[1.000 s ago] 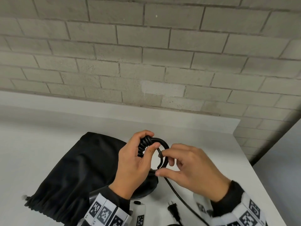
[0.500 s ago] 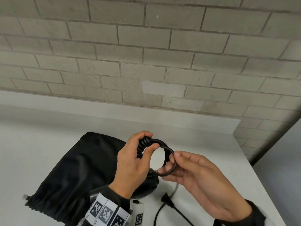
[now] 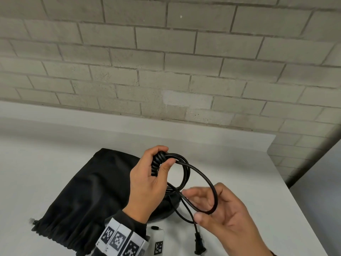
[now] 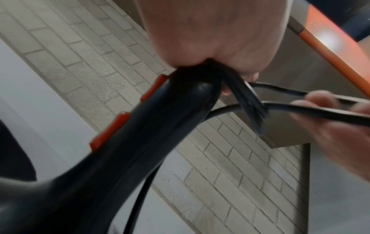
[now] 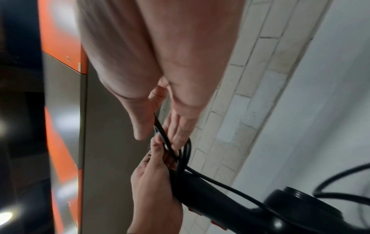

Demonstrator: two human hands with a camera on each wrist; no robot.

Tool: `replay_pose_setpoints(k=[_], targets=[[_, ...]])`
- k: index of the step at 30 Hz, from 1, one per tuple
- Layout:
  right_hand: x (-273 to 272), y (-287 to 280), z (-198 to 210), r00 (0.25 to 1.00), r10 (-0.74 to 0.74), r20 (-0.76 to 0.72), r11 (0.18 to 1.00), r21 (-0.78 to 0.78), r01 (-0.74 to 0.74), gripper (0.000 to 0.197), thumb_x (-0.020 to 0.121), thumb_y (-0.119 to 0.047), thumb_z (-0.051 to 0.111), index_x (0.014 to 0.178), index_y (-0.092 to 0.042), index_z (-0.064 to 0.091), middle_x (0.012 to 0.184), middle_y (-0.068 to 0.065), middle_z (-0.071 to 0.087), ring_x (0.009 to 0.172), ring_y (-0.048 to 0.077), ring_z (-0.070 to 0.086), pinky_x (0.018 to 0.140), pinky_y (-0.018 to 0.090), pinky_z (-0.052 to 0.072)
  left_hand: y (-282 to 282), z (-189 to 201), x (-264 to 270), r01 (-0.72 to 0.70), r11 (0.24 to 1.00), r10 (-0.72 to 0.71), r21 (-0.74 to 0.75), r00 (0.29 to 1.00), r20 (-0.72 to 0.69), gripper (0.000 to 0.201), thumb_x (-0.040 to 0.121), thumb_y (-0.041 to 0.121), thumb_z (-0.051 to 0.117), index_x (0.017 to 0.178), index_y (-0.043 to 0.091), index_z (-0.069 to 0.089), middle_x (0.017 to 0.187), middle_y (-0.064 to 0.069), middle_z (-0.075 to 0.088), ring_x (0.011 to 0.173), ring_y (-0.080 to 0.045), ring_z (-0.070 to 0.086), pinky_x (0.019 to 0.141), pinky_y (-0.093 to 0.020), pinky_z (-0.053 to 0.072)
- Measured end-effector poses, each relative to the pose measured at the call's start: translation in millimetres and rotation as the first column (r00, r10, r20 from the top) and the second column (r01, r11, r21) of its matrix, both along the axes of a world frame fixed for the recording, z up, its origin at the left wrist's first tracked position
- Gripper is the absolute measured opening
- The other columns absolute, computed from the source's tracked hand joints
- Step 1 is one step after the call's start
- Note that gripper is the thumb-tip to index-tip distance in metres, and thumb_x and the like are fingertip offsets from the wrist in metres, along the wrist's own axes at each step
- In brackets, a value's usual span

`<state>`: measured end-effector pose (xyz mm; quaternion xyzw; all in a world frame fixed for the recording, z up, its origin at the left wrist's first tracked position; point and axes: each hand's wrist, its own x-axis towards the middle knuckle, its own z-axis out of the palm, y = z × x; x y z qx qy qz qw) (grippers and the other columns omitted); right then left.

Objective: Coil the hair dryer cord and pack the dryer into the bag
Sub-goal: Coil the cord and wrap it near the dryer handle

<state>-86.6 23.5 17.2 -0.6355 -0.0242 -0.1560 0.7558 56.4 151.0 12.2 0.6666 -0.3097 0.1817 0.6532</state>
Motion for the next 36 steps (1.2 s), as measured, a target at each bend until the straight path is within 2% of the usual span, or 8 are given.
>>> replay_pose_setpoints(k=[9, 15, 18, 21, 24, 28, 31, 36], targets=[[-18.3, -17.3, -8.4, 0.976, -0.077, -0.201, 0.981, 0.158, 0.11, 0.065, 0.052, -0.052, 0.09, 0.097, -0.008, 0.074, 0.057, 0.017, 0.058, 0.047, 0.025, 0.053, 0.061, 0.038, 0.045, 7.3, 2.3, 8.9, 0.003, 1.0, -0.003, 0.0, 1.0, -0.005, 0.021, 0.088, 0.038, 0.061, 0.109, 0.034, 0.058, 0.094, 0.012, 0.07, 0.089, -0.008, 0.068, 0.078, -0.012, 0.049], [-24.5, -40.8, -13.4, 0.957, -0.159, -0.243, 0.986, 0.004, 0.164, 0.067, 0.046, -0.057, 0.09, 0.079, -0.001, 0.069, 0.069, 0.018, 0.064, 0.068, 0.027, 0.059, 0.069, 0.025, 0.052, 5.8, 1.0, 6.3, 0.029, 1.0, -0.029, 0.011, 1.0, 0.001, 0.021, 0.089, 0.038, 0.061, 0.109, 0.034, 0.059, 0.096, 0.013, 0.07, 0.088, -0.008, 0.068, 0.077, -0.013, 0.05], [-23.0, -30.2, -19.1, 0.966, -0.168, -0.197, 0.909, 0.347, 0.229, 0.062, 0.039, -0.044, 0.097, 0.077, -0.005, 0.068, 0.074, 0.024, 0.065, 0.087, 0.042, 0.07, 0.075, 0.042, 0.059, 5.9, 2.2, 7.5, 0.011, 1.0, -0.011, 0.008, 1.0, -0.011, 0.022, 0.088, 0.04, 0.061, 0.109, 0.036, 0.059, 0.097, 0.016, 0.067, 0.079, -0.005, 0.067, 0.071, -0.012, 0.05], [-19.5, -14.4, -20.6, 0.959, -0.179, -0.221, 0.818, 0.509, 0.27, 0.062, 0.028, -0.041, 0.099, 0.072, -0.011, 0.069, 0.048, 0.013, 0.046, 0.057, 0.041, 0.068, 0.058, 0.045, 0.059, 6.0, 1.3, 8.0, 0.007, 1.0, -0.007, 0.017, 1.0, -0.019, 0.021, 0.088, 0.041, 0.061, 0.108, 0.037, 0.06, 0.096, 0.013, 0.068, 0.075, -0.005, 0.067, 0.069, -0.014, 0.05], [-20.8, -13.3, -19.7, 0.928, -0.253, -0.273, 0.824, 0.442, 0.354, 0.071, 0.024, -0.051, 0.096, 0.077, -0.009, 0.072, 0.041, 0.004, 0.031, 0.028, 0.02, 0.041, 0.039, 0.035, 0.051, 7.1, -0.2, 8.3, 0.022, 1.0, -0.022, 0.016, 0.999, -0.044, 0.021, 0.088, 0.045, 0.061, 0.109, 0.039, 0.059, 0.094, 0.01, 0.069, 0.064, -0.011, 0.067, 0.061, -0.028, 0.054], [-28.4, -35.7, -20.9, 0.893, -0.299, -0.337, 0.917, 0.158, 0.367, 0.057, 0.05, -0.049, 0.09, 0.083, -0.005, 0.073, 0.045, 0.004, 0.027, 0.034, 0.007, 0.021, 0.044, 0.018, 0.03, 10.1, 1.5, 8.3, 0.013, 1.0, -0.013, -0.009, 0.998, -0.068, 0.02, 0.088, 0.047, 0.061, 0.107, 0.04, 0.059, 0.09, 0.01, 0.068, 0.06, -0.018, 0.067, 0.057, -0.028, 0.052], [-36.0, -61.0, -21.2, 0.859, -0.369, -0.354, 0.925, -0.051, 0.376, 0.03, 0.065, -0.026, 0.074, 0.082, -0.001, 0.073, 0.048, 0.008, 0.036, 0.039, 0.013, 0.026, 0.044, 0.018, 0.025, 12.1, 6.0, 12.5, 0.006, 0.999, -0.011, -0.047, 0.993, -0.114, 0.014, 0.093, 0.04, 0.064, 0.105, 0.033, 0.061, 0.088, 0.008, 0.067, 0.06, -0.012, 0.066, 0.059, -0.021, 0.053], [-44.5, -74.2, -36.1, 0.778, -0.584, -0.23, 0.811, -0.209, 0.547, 0.066, 0.036, -0.064, 0.088, 0.08, -0.017, 0.074, 0.053, 0.013, 0.062, 0.043, 0.018, 0.055, 0.048, 0.015, 0.049, 9.9, 5.3, 13.0, -0.004, 0.999, 0.0, -0.042, 0.994, -0.108, 0.021, 0.091, 0.039, 0.064, 0.109, 0.028, 0.06, 0.09, 0.006, 0.069, 0.072, -0.012, 0.068, 0.068, -0.017, 0.053]])
